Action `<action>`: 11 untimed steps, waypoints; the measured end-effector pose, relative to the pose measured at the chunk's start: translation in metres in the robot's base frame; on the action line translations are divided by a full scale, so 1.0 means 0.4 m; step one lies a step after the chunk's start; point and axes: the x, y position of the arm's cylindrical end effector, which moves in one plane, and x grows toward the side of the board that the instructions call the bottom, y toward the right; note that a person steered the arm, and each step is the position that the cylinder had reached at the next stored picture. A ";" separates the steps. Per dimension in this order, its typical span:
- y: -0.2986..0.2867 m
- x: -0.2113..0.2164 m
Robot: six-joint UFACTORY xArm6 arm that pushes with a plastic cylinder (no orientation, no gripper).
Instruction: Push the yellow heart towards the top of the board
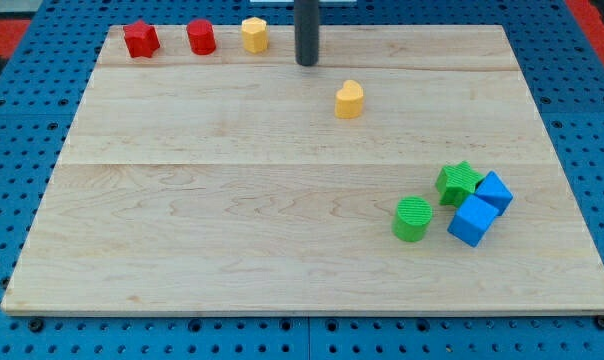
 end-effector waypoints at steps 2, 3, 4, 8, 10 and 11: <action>0.007 0.226; 0.093 0.273; 0.214 0.225; 0.170 0.246; 0.121 0.132; 0.115 0.068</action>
